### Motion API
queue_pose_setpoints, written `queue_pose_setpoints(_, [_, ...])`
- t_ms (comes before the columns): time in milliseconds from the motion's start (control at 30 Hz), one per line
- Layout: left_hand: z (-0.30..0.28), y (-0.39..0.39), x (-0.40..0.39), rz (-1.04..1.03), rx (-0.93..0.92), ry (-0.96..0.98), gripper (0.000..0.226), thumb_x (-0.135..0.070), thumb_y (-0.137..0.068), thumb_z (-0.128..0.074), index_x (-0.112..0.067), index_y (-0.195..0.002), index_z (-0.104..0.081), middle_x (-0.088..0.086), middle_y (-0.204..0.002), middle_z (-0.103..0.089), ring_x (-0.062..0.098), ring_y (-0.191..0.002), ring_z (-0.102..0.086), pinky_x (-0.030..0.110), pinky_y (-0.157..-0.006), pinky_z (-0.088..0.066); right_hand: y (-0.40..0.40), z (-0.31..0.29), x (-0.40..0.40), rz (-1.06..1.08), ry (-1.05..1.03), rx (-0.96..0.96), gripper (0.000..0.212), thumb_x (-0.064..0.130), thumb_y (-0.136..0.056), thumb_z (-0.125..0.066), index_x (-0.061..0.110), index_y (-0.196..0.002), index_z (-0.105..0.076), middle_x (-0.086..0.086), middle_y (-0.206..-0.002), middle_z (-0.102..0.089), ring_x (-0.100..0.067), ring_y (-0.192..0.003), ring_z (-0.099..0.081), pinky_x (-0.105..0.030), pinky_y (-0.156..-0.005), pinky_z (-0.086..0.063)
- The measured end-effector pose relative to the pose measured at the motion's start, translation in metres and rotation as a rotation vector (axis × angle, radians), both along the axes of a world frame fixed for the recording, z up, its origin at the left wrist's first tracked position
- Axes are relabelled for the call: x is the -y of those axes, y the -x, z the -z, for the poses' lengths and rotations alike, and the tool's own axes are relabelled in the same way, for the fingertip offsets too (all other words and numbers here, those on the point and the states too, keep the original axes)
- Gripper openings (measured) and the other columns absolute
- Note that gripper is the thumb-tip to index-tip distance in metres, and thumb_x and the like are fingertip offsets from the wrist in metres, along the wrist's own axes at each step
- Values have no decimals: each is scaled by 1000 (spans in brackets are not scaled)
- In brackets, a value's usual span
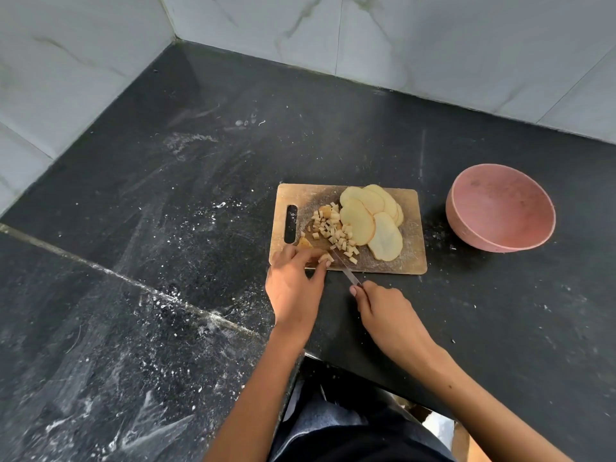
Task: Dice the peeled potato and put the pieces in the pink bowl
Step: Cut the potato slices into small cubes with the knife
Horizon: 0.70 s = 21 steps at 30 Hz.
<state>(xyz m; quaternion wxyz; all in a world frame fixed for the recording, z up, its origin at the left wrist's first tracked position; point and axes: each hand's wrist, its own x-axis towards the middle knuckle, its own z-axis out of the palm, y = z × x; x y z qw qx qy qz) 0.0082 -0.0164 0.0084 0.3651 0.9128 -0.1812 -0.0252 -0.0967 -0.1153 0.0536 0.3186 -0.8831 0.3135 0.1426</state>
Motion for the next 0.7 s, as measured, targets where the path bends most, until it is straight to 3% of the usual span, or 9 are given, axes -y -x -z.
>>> queue_pose_setpoints(200, [3,1,1,27,15,10,11,-23,-83,-75,-15,-91,-77,-5,-87,-62,16,-89,-56,36,-64,-52,-13,3,-5,-6,51,-54,30,38,-103,-28,16,-91,-44,-13,-95,-64,-34,-90,-60,-38,-70,-43])
queue_pose_setpoints(367, [3,2,3,-7,-2,19,10,-24,-83,-75,-14,-87,-76,-4,-88,-62,17,-91,-56,37,-62,-53,-17,5,-10,-47,127,-144,36,35,-105,-26,8,-113,-48,-15,-105,-62,-35,-97,-60,-36,-67,-38])
queue_pose_setpoints(500, [4,1,3,-6,-14,16,12,-25,-84,-74,-14,-87,-76,-5,-89,-61,16,-91,-55,37,-62,-53,6,3,-12,-58,153,-176,28,35,-105,-23,12,-99,-39,-14,-99,-62,-36,-92,-61,-35,-65,-38])
queue_pose_setpoints(700, [3,5,0,39,12,-36,15,-25,-89,-69,-16,-97,-76,-4,-93,-58,16,-96,-53,37,-60,-53,-9,4,-2,-41,163,-84,34,36,-104,-25,9,-105,-46,-15,-98,-62,-36,-90,-60,-36,-65,-38])
